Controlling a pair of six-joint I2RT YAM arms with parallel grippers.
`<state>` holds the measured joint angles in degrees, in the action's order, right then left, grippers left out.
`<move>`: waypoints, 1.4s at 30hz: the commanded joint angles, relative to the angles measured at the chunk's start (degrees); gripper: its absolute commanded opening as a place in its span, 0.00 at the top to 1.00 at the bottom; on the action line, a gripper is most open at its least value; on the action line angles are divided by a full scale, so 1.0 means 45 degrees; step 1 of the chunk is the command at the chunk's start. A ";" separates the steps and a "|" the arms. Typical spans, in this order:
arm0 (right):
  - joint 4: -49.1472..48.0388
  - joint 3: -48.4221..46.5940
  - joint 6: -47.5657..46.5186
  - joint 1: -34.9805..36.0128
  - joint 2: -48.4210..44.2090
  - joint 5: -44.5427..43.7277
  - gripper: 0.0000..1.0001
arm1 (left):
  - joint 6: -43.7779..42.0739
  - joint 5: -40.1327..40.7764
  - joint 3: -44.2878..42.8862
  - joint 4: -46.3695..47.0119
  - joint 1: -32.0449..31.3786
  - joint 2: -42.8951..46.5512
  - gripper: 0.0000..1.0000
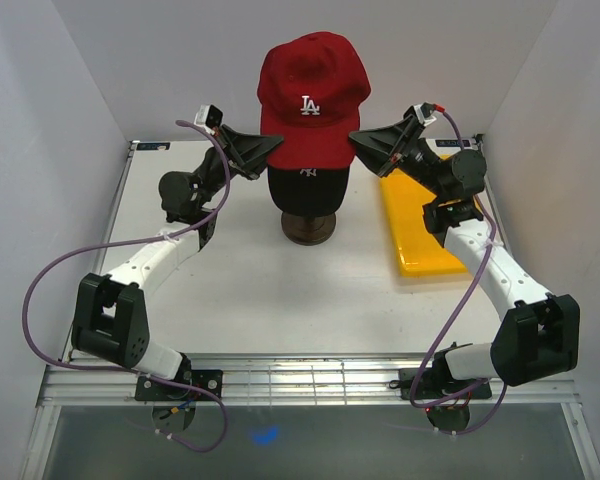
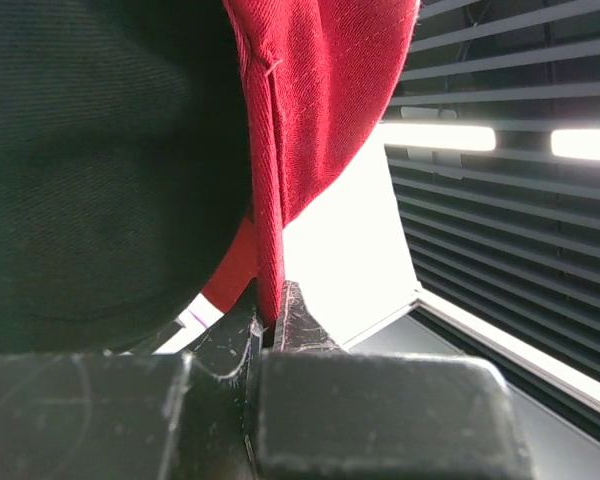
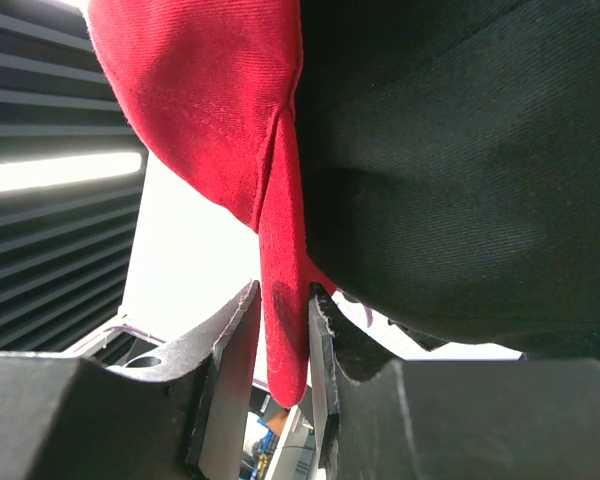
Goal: Stack the hats
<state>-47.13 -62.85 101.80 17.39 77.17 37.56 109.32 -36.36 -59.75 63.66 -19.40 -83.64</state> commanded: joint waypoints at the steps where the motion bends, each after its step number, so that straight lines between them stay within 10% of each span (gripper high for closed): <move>1: -0.1342 0.0040 -0.0063 0.0023 -0.0566 -0.0105 0.69 | -0.0054 -0.1430 0.0015 0.0697 0.0033 -0.0086 1.00; 42: -0.4135 0.1837 0.0444 0.0023 0.0078 0.0696 0.59 | -0.0504 -0.2409 0.2007 0.2046 0.0385 -0.0379 1.00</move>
<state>-59.24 -54.30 102.96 17.39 77.54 41.34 108.47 -42.87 -52.10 72.86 -17.74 -85.10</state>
